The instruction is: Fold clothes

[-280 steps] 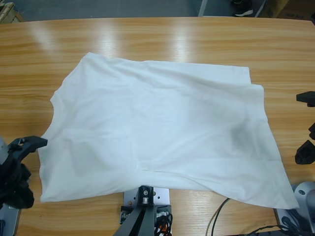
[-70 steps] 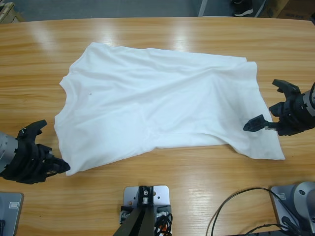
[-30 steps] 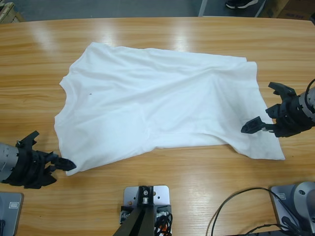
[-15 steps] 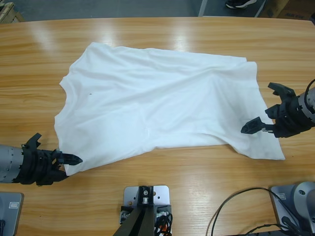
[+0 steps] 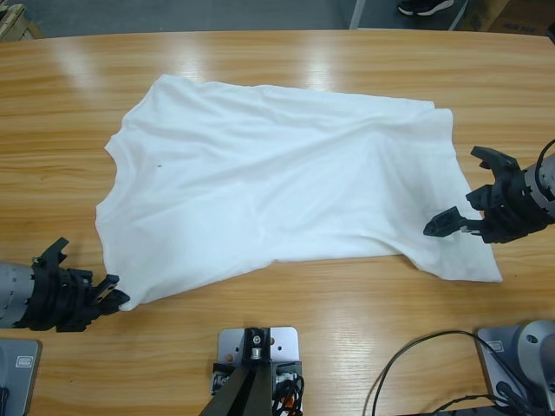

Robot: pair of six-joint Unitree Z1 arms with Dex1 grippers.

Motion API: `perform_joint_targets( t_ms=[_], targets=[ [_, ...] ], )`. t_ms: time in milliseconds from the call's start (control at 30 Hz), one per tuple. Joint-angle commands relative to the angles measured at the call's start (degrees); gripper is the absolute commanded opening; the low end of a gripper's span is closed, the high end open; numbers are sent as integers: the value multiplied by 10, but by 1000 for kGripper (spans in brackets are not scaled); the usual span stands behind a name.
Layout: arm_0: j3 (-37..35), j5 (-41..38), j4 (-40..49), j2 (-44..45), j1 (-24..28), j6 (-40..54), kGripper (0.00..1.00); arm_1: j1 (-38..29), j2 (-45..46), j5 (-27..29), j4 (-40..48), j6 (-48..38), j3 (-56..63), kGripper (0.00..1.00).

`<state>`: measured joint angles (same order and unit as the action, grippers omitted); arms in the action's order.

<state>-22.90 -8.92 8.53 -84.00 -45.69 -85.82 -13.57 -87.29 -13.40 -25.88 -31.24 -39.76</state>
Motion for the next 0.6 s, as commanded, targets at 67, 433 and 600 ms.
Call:
perform_joint_targets(
  t_ms=[67, 433, 600],
  targets=[
    [-61, 3, 234, 35, -3, 74, 0, -5, -19, -12, 6, 7, 13, 945],
    [-88, -18, 247, -42, -3, 93, 0, -5, 50, 0, -41, -51, 14, 1000],
    [-88, -9, 253, -32, -3, 92, 0, -6, 124, 20, -54, -224, 59, 919]
  ],
)
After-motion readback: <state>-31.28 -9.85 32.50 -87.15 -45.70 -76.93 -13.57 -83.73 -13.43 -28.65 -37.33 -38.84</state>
